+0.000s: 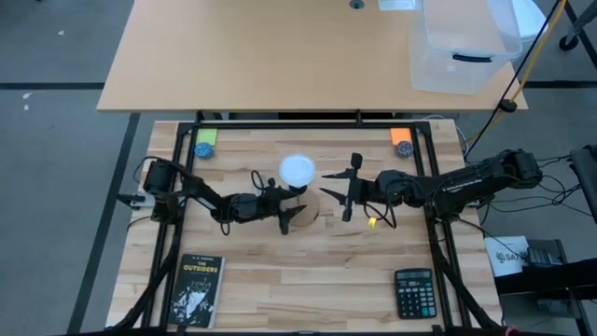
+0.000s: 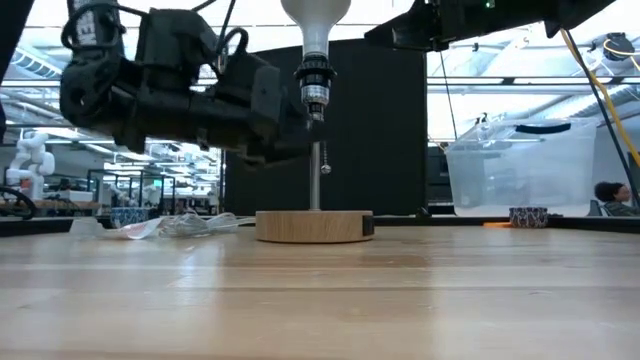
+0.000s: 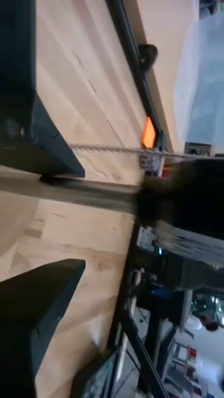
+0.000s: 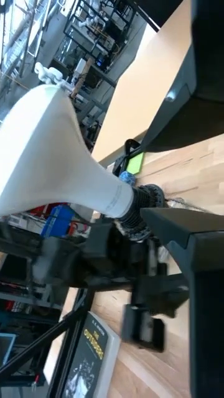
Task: Screw lightbulb
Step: Insert the lightbulb on the lamp
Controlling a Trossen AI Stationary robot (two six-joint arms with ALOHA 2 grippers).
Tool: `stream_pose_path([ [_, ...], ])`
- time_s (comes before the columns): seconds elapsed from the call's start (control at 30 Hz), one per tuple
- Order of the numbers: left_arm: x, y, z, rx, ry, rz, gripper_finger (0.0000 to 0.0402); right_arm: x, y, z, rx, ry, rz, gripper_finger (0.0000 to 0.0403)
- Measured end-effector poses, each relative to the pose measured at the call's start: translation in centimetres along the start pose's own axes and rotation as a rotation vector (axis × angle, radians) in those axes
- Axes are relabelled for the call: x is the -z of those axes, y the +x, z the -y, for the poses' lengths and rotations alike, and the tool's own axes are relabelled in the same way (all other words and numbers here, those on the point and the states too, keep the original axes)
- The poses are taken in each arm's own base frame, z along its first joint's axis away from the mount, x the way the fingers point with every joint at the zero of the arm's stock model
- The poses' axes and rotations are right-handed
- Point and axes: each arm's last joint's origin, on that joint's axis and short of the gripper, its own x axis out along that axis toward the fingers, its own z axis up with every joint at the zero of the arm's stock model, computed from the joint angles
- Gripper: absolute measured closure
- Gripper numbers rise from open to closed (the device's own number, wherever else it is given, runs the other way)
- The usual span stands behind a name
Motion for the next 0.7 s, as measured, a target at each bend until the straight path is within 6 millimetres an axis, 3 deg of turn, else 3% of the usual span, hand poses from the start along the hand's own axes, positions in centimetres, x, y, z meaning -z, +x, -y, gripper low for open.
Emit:
stream_pose_path([
  [0.3, -2.7, -2.8, -0.5, -0.055, 0.041, -0.088, 0.0155, 0.1, 0.0, 0.0, -0.005, 0.004, -0.004, 0.0254],
  [0.7, -8.3, -7.6, 0.5, -0.043, 0.209, 0.020, 0.0156, -0.6, 0.0, 0.1, -0.005, 0.004, 0.063, 0.0268],
])
